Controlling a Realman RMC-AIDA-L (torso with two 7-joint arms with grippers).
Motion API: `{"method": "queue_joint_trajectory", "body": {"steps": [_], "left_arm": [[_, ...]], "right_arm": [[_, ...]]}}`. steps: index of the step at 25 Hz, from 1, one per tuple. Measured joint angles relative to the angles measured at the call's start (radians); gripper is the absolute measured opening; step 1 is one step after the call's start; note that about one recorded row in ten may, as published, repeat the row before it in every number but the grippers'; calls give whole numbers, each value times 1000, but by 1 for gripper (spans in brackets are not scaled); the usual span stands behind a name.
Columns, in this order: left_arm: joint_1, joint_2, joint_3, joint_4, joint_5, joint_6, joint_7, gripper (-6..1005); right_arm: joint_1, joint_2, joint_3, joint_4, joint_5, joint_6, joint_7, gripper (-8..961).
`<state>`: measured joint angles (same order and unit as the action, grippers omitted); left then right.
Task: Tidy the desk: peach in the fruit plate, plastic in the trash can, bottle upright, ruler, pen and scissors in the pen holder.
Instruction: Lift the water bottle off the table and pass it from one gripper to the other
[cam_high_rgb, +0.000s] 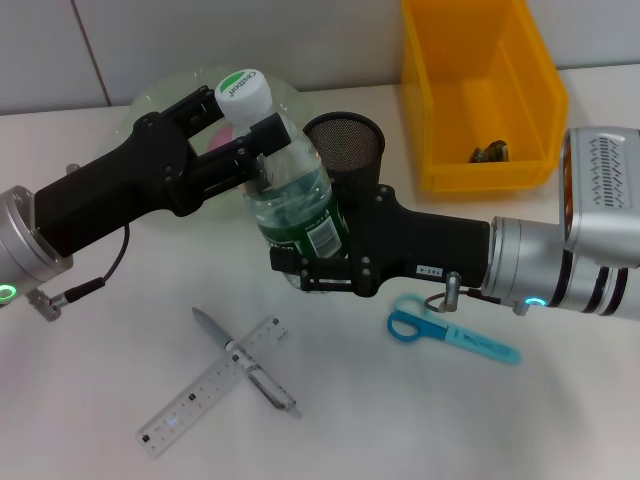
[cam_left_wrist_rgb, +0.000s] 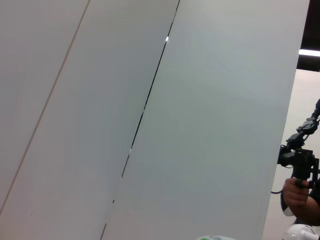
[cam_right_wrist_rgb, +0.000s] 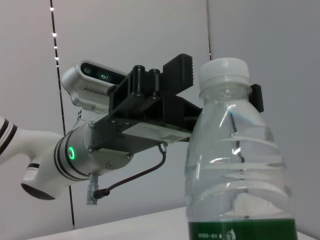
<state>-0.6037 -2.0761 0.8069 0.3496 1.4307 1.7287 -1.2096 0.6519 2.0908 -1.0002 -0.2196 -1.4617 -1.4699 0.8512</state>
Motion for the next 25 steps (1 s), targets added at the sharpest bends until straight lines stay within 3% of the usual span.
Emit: {"method": "queue_joint_trajectory", "body": {"steps": [25], "left_arm": [[4, 4, 0, -12, 4, -17, 19, 692]], "right_arm": [[-6, 0, 0, 3, 0, -10, -1, 771]]}}
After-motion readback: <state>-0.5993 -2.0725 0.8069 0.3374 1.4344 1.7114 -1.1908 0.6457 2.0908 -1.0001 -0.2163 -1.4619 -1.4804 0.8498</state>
